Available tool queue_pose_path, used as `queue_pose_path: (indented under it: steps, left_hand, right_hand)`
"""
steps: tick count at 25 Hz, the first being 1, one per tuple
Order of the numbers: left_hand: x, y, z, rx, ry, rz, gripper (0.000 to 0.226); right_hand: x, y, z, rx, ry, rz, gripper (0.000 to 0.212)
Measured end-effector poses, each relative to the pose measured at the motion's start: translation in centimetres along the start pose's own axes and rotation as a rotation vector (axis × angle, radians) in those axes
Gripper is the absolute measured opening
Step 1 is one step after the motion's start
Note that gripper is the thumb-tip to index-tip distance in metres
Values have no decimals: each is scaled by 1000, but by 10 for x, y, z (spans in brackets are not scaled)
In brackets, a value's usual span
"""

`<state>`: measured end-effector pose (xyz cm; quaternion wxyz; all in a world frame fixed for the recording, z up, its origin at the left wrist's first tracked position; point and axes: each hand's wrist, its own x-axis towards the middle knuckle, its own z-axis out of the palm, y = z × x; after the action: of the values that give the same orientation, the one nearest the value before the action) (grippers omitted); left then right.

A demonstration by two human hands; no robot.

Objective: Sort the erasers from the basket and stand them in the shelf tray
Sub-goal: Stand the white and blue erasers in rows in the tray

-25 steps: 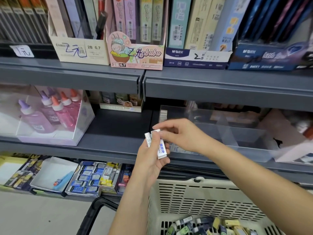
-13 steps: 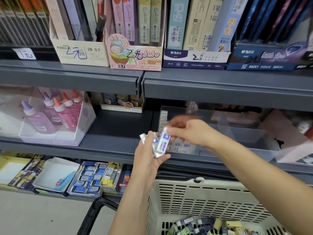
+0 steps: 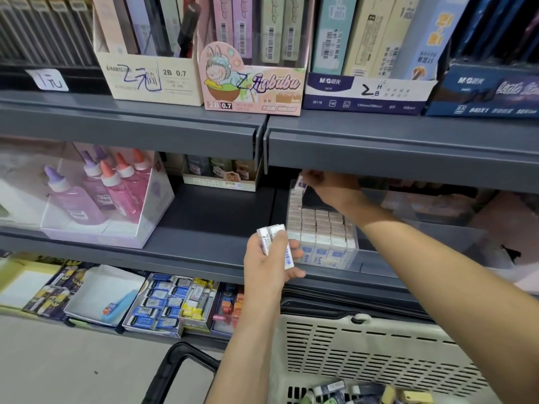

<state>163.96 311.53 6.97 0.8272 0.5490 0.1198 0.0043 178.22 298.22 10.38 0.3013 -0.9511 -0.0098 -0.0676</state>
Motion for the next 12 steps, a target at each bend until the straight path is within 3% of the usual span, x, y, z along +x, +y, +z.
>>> queue_pose_path:
  steps: [3,8,12]
  left_hand:
    - [-2,0,2,16,2,23,10]
    - [-5,0,0,46,19,33,11]
    - [-7,1,-3,51,-13,22,11]
  right_hand:
    - [1,2,13,-21,-100,-96,20]
    - [-2,1,8,-33,-134,-103,26]
    - [-31,-14,-10,-59,-88,-210,25]
